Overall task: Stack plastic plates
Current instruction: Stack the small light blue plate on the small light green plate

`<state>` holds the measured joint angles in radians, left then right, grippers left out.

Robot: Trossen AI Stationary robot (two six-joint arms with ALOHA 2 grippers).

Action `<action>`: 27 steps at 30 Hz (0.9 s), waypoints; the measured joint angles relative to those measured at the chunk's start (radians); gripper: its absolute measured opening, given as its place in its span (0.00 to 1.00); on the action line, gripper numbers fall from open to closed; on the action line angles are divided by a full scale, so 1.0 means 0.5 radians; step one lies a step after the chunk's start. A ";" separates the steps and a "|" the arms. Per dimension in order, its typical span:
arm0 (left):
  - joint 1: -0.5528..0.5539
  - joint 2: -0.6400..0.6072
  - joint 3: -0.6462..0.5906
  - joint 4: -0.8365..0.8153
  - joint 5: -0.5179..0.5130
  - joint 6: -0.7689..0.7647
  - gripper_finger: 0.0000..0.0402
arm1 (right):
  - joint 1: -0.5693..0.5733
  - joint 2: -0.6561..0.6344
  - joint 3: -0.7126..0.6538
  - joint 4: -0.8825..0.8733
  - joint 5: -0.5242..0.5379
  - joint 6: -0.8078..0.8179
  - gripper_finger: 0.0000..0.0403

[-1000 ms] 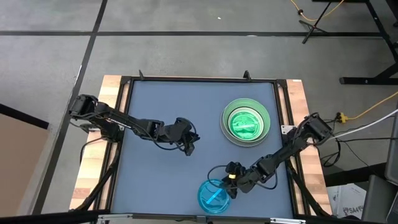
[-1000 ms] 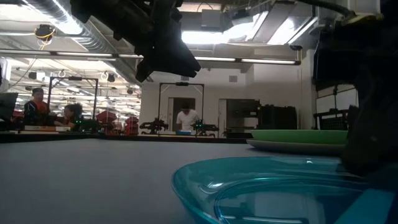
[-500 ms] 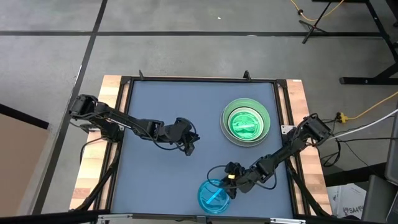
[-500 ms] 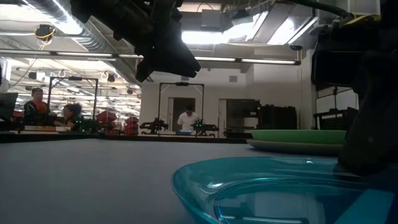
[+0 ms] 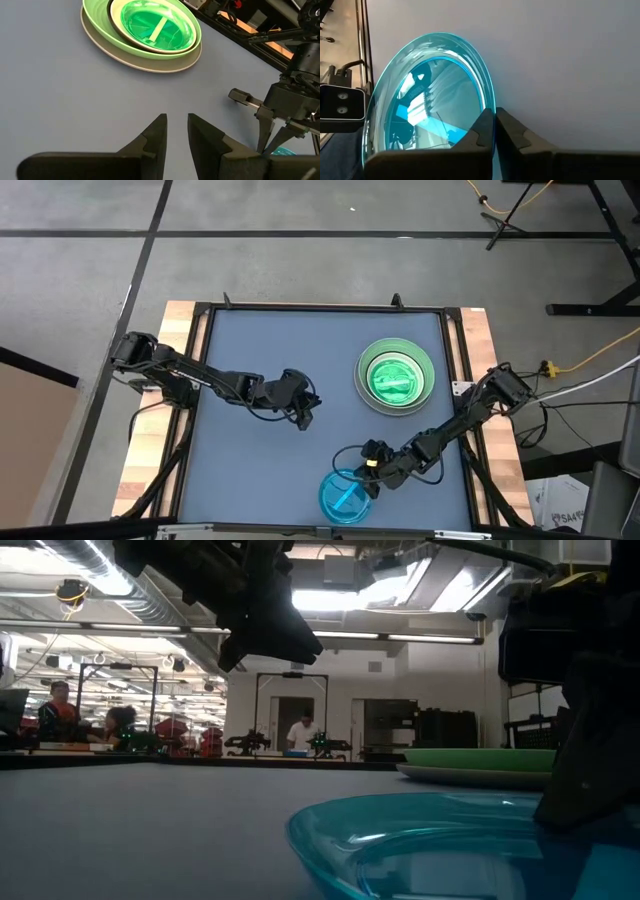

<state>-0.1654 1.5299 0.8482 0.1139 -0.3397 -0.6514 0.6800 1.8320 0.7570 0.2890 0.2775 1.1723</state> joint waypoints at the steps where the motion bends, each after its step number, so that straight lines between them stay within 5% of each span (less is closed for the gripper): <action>1: 0.000 0.000 0.000 0.000 0.000 0.000 0.17 | 0.000 0.000 0.000 0.000 0.000 0.000 0.01; 27: 0.000 0.000 0.000 0.000 -0.026 0.000 0.17 | -0.006 -0.164 -0.003 -0.078 -0.017 0.001 0.00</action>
<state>-0.1654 1.5299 0.8482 0.1139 -0.3528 -0.6512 0.6772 1.7500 0.7555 0.2499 0.2689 1.1728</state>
